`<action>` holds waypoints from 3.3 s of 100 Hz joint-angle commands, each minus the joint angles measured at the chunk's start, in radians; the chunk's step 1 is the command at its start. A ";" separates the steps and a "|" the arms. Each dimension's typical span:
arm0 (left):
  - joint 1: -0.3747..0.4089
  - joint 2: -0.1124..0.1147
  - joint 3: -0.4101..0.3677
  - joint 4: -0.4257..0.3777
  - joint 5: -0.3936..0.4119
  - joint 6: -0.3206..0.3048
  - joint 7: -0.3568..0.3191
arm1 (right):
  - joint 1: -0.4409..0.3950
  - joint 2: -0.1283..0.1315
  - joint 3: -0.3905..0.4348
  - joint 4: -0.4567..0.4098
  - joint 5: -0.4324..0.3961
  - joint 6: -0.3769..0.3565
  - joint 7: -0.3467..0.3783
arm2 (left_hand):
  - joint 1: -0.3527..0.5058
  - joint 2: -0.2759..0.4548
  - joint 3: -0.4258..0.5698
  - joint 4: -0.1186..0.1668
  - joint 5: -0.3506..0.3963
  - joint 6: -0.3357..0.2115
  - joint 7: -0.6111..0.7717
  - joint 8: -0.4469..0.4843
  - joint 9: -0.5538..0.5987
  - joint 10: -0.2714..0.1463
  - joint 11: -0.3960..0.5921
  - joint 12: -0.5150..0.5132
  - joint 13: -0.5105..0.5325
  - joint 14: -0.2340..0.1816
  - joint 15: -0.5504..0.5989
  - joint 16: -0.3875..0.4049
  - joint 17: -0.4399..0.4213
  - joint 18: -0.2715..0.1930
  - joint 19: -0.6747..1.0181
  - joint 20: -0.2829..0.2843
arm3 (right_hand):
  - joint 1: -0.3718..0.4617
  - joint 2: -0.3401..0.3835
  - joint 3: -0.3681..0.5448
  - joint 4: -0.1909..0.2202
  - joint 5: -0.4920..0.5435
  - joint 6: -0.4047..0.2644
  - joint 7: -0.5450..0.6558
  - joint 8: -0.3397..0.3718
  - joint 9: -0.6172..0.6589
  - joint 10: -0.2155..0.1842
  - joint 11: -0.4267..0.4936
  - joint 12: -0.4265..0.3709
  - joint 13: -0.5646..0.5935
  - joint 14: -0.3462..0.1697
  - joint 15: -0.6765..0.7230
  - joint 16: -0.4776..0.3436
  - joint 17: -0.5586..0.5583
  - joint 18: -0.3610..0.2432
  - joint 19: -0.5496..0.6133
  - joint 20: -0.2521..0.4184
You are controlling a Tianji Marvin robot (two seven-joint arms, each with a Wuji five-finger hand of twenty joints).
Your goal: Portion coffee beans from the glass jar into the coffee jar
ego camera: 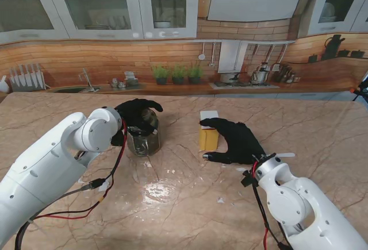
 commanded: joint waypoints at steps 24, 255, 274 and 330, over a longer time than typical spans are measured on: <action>0.156 -0.031 0.113 0.086 -0.071 -0.002 -0.151 | -0.003 -0.004 -0.002 -0.007 0.002 0.001 0.001 | 0.008 0.031 -0.002 0.036 0.117 0.061 0.011 -0.006 0.079 -0.037 0.008 -0.007 0.114 -0.325 0.152 0.003 -0.028 -0.282 0.035 0.019 | 0.027 -0.015 0.013 0.009 -0.002 0.011 0.000 -0.005 -0.015 -0.013 0.013 0.004 0.003 -0.033 0.010 0.002 0.000 -0.010 -0.008 -0.004; 0.303 -0.041 -0.135 -0.185 0.164 -0.133 -0.010 | 0.008 -0.005 -0.020 0.004 0.006 0.006 -0.003 | -0.040 0.127 -0.132 0.052 0.094 0.075 -0.037 -0.026 0.055 -0.025 -0.017 -0.031 -0.110 -0.279 0.022 -0.099 -0.411 -0.059 -0.202 0.151 | 0.026 -0.016 0.013 0.010 -0.001 0.015 0.001 -0.007 -0.018 -0.014 0.014 0.004 0.003 -0.035 0.010 0.002 -0.002 -0.008 -0.012 -0.006; 0.278 -0.060 -0.134 -0.174 0.203 -0.180 0.099 | 0.008 -0.005 -0.023 0.005 0.008 0.012 0.001 | -0.041 0.139 -0.137 0.054 0.085 0.058 -0.046 -0.027 0.037 -0.026 -0.023 -0.034 -0.142 -0.281 0.007 -0.112 -0.451 -0.034 -0.232 0.164 | 0.027 -0.016 0.013 0.010 0.002 0.015 0.002 -0.007 -0.016 -0.015 0.013 0.004 0.003 -0.034 0.009 0.001 -0.003 -0.008 -0.012 -0.006; 0.256 -0.061 -0.196 -0.238 0.286 -0.271 0.132 | 0.004 -0.005 -0.026 0.006 0.008 0.019 0.000 | -0.043 0.155 -0.171 0.062 0.085 0.048 -0.055 -0.020 0.036 -0.022 -0.024 -0.036 -0.164 -0.267 -0.003 -0.129 -0.483 -0.016 -0.267 0.182 | 0.027 -0.017 0.013 0.010 0.005 0.012 0.001 -0.008 -0.010 -0.015 0.011 0.003 0.004 -0.034 0.007 0.001 -0.003 -0.006 -0.013 -0.007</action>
